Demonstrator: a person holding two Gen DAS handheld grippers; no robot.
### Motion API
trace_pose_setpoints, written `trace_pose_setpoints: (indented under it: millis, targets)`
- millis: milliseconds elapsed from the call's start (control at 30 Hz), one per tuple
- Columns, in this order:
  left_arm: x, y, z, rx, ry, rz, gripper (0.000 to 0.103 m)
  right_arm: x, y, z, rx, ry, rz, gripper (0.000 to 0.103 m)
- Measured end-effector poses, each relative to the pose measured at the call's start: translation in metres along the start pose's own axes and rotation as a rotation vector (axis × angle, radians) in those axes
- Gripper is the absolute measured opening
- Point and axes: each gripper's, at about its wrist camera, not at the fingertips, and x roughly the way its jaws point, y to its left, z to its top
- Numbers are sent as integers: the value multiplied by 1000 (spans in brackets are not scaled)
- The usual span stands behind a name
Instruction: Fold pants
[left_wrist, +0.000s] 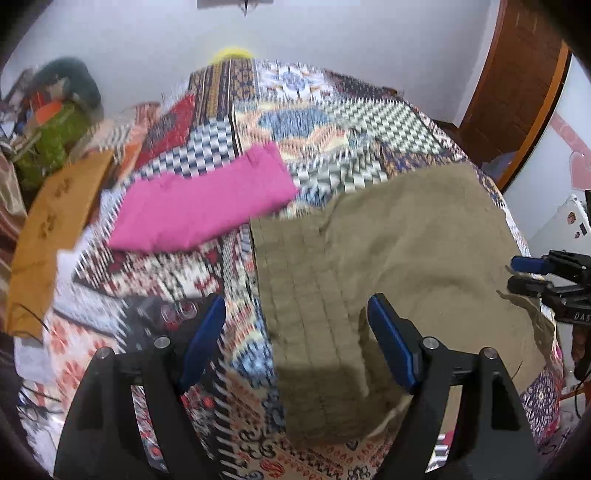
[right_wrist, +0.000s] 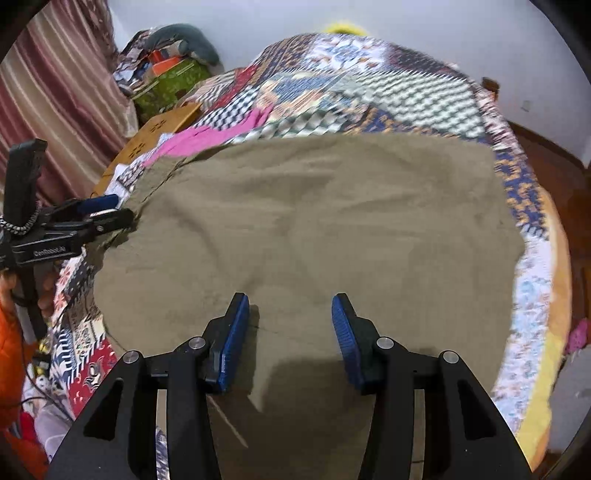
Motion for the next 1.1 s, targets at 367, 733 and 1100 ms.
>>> trace_pose_setpoints:
  millis: [367,733,1100]
  targets:
    - [34,12,47,-21,6,19,79,-29,-94,40,162,-146,-164,49]
    - [87,17,57,-13,109,16,80,18,-143,73,184,-107,-196,49]
    - [99,14,57,-23,106,-37,58,63,-157,90,148,-79,-175,22]
